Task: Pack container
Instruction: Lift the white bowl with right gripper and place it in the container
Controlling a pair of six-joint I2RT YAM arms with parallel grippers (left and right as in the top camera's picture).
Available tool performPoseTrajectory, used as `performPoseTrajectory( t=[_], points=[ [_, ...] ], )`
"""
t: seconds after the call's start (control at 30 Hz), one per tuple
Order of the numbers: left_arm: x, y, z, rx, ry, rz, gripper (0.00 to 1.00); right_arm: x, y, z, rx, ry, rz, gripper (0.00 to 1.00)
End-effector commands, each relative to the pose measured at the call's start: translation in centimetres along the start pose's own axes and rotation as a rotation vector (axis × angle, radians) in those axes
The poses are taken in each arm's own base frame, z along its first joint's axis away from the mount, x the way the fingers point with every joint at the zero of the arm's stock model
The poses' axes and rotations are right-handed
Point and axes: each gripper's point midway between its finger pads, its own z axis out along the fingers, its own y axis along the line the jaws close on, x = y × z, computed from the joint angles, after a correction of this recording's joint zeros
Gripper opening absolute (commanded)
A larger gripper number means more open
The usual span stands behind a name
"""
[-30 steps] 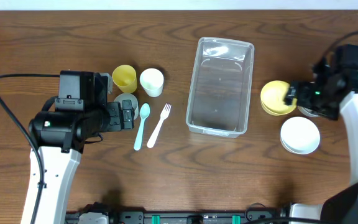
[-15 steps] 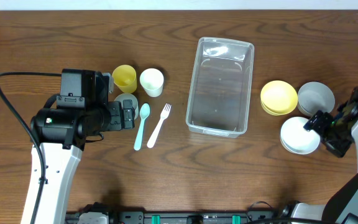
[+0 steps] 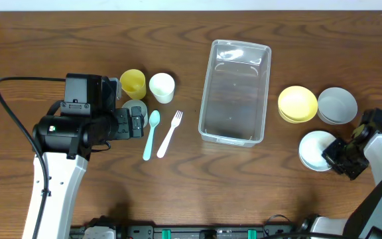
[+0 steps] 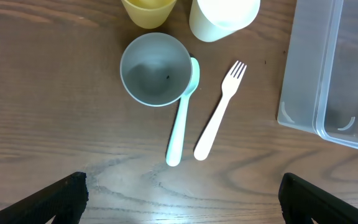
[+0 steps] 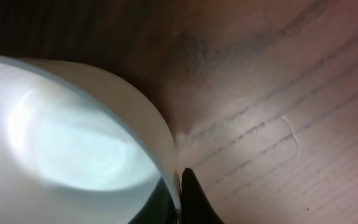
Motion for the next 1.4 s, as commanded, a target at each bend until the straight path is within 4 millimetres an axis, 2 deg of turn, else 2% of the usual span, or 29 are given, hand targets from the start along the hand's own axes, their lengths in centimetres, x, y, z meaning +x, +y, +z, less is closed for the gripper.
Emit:
performPoseTrajectory(
  t=[0.0, 0.1, 0.23, 0.43, 0.5, 0.57, 0.63, 0.73, 0.93, 1.03, 1.17, 1.37],
  points=[
    [-0.5, 0.2, -0.3, -0.012, -0.012, 0.010, 0.98, 0.7, -1.0, -0.9, 0.039, -0.012, 0.008, 0.01],
    [-0.5, 0.2, -0.3, -0.012, -0.012, 0.010, 0.98, 1.2, -1.1, -3.4, 0.013, -0.061, 0.007, 0.01],
    [-0.5, 0.2, -0.3, -0.012, -0.012, 0.010, 0.98, 1.7, 0.3, -8.8, -0.118, -0.186, -0.039, 0.01],
    [-0.5, 0.2, -0.3, -0.012, -0.012, 0.010, 0.98, 3.3, 5.2, -19.5, -0.415, -0.439, -0.242, 0.01],
    [-0.5, 0.2, -0.3, -0.012, -0.012, 0.010, 0.98, 4.0, 6.7, -21.6, -0.456, -0.475, -0.316, 0.01],
    [-0.5, 0.2, -0.3, -0.012, -0.012, 0.010, 0.98, 4.7, 8.6, -22.8, -0.485, -0.474, -0.397, 0.01],
    [-0.5, 0.2, -0.3, -0.012, -0.012, 0.010, 0.98, 5.1, 10.7, -22.9, -0.490, -0.452, -0.474, 0.02],
    [-0.5, 0.2, -0.3, -0.012, -0.012, 0.010, 0.98, 4.9, 14.7, -21.7, -0.454, -0.401, -0.576, 0.02],
    [-0.5, 0.2, -0.3, -0.012, -0.012, 0.010, 0.98, 4.0, 23.9, -17.8, -0.395, -0.264, -0.722, 0.01],
    [-0.5, 0.2, -0.3, -0.012, -0.012, 0.010, 0.98, 3.4, 27.4, -15.7, -0.365, -0.218, -0.765, 0.01],
    [-0.5, 0.2, -0.3, -0.012, -0.012, 0.010, 0.98, 2.5, 31.6, -12.8, -0.348, -0.190, -0.796, 0.01],
    [-0.5, 0.2, -0.3, -0.012, -0.012, 0.010, 0.98, 0.7, 35.1, -9.4, -0.359, -0.199, -0.783, 0.02]
  ],
)
